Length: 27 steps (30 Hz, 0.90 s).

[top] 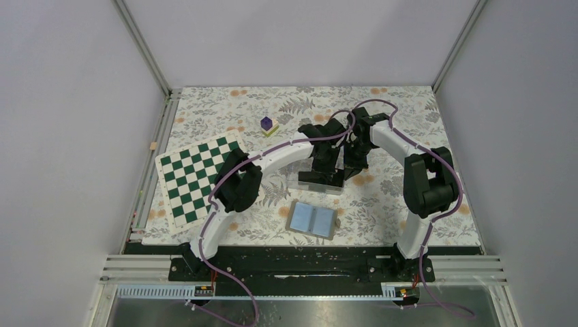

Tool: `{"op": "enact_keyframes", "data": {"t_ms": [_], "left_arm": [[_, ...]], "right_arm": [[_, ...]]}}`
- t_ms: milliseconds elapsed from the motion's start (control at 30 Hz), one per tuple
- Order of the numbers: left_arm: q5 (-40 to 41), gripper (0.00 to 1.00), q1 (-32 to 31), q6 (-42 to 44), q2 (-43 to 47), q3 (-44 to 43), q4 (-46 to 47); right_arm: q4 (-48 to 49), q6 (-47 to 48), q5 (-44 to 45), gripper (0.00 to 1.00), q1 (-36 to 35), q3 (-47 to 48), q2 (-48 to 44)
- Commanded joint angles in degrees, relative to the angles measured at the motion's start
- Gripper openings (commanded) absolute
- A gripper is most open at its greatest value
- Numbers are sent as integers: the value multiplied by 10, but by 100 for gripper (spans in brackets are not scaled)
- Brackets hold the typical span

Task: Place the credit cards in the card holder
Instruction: Pick up the credit card from the storage box.

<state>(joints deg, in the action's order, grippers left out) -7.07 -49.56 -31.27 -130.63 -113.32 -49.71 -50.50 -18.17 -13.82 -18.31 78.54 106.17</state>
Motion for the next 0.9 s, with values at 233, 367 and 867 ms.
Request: {"op": "enact_keyframes", "data": {"t_ms": [233,367,867], "left_arm": [[-19,15,-18,6,16,-27,15],[-54,15,-14,-13,49,1,56],[-147,19,8,-68,78,118,175]], "right_arm": [[-7,6,-24,9,-8,-1,19],[-10,6,-22,9,-8,4,20],[-9,6,-19,9,-8,-1,20]]}}
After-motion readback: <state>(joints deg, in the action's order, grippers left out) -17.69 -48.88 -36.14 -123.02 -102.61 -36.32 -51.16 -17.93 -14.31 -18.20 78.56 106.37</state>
